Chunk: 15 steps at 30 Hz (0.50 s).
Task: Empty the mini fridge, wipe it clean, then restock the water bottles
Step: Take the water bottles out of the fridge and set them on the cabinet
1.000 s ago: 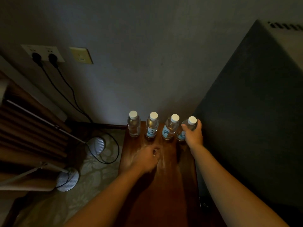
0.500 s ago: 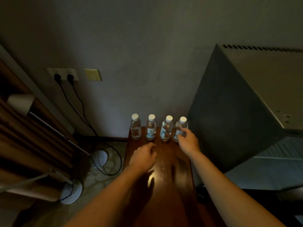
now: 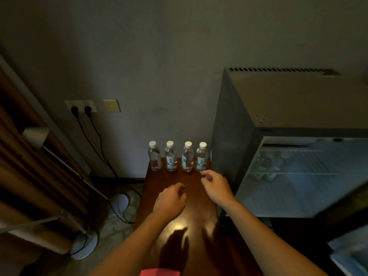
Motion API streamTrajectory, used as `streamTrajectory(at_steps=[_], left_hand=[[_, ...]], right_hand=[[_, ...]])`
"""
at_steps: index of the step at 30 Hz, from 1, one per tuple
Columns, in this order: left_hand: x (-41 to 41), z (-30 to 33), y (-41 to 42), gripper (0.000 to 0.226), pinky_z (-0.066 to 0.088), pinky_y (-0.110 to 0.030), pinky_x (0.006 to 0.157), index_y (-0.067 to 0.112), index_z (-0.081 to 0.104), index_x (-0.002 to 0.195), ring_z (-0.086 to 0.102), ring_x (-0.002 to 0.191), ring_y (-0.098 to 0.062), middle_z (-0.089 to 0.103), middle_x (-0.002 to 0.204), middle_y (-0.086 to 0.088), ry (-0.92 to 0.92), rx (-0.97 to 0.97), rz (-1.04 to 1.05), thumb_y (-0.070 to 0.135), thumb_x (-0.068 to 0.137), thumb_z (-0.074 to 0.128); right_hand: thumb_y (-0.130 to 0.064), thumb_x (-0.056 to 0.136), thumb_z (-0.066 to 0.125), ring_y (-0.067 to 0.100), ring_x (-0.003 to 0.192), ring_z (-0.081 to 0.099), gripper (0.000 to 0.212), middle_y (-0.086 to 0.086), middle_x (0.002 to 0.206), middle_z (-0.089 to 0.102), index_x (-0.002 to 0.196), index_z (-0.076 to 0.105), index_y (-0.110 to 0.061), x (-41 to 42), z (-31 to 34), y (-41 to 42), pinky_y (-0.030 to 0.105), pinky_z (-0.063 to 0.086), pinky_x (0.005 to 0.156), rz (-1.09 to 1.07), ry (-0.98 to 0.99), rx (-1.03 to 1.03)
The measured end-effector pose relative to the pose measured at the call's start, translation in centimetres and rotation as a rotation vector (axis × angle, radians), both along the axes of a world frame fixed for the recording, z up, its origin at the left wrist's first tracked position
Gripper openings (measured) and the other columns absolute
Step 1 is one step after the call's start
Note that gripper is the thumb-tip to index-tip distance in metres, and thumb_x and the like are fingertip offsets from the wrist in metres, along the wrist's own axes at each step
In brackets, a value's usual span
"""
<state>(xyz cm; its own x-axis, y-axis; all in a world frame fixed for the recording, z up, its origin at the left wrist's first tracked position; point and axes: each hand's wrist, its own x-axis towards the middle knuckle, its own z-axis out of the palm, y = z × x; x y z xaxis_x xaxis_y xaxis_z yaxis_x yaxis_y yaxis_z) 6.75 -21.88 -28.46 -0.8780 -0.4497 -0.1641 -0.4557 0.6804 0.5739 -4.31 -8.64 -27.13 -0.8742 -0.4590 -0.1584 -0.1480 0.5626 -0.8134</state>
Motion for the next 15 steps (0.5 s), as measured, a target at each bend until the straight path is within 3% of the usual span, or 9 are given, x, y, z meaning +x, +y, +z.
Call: streamTrajectory(at_steps=[5,8,11,15], left_hand=[[0.4,1.6,5.7,0.036,0.044,-0.022,0.087,0.029,0.053,0.136,0.058,0.114,-0.01,0.062,0.128,0.007,0.045,-0.033,-0.026,0.031,0.1,0.051],[0.5,2.2,9.6,0.035,0.044,-0.023,0.092,0.027,0.054,0.135,0.057,0.119,-0.01,0.061,0.131,0.008,0.063,-0.04,-0.066,0.031,0.1,0.05],[0.4,2.7,13.3,0.032,0.044,-0.021,0.089,0.027,0.055,0.133,0.058,0.113,-0.006,0.062,0.127,0.009,0.071,0.001,-0.087,0.03,0.101,0.051],[-0.6,3.1,17.6,0.03,0.054,-0.028,0.088,0.03,0.058,0.128,0.062,0.101,-0.004,0.066,0.116,0.011,0.07,0.01,-0.107,0.032,0.098,0.054]], right_hand=[[-0.023,0.098,0.054,0.005,0.099,0.056,0.025,-0.009,0.111,0.06,0.121,0.062,-0.026,1.9,0.6,5.7,0.018,0.043,0.081,0.065,0.008,-0.043],[-0.024,0.098,0.052,0.005,0.095,0.057,0.021,-0.01,0.103,0.062,0.115,0.065,-0.027,2.3,0.8,9.7,0.017,0.043,0.073,0.061,-0.007,-0.055],[-0.024,0.098,0.052,0.009,0.099,0.06,0.022,-0.01,0.102,0.064,0.115,0.066,-0.028,1.8,1.0,14.1,0.02,0.046,0.079,0.002,-0.021,-0.062],[-0.023,0.098,0.053,0.012,0.103,0.06,0.021,-0.006,0.109,0.065,0.114,0.065,-0.024,0.8,1.2,19.6,0.024,0.047,0.086,-0.046,-0.004,-0.068]])
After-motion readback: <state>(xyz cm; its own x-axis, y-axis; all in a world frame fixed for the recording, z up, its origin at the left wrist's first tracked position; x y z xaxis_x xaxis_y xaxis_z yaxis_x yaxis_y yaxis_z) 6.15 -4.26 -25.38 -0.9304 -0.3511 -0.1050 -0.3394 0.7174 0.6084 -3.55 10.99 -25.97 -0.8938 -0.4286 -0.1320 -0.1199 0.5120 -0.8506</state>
